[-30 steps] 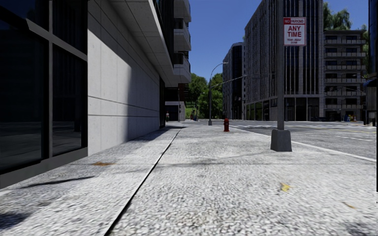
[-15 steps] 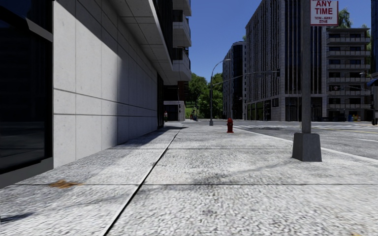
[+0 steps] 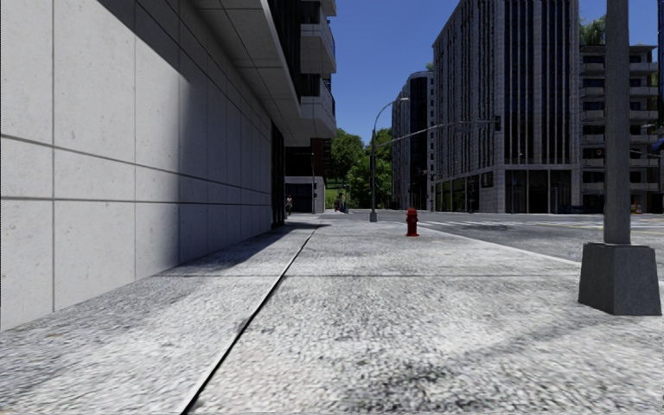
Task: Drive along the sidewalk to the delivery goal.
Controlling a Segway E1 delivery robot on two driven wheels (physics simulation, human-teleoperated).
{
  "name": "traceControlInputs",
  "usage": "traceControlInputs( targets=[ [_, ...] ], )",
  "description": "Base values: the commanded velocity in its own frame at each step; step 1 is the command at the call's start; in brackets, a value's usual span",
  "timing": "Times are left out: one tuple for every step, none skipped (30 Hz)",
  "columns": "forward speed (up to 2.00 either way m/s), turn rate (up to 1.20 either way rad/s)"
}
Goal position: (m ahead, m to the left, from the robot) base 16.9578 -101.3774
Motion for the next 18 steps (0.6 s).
traceControlInputs(
  targets=[
    [2.0,0.0],
    [2.0,0.0],
    [2.0,0.0],
    [2.0,0.0],
    [2.0,0.0],
    [2.0,0.0],
    [2.0,0.0],
    [2.0,0.0],
    [2.0,0.0],
    [2.0,0.0],
    [2.0,0.0],
    [2.0,0.0],
    [2.0,0.0],
    [2.0,0.0],
    [2.0,0.0],
    [2.0,0.0],
    [2.0,0.0],
    [2.0,0.0]
  ],
)
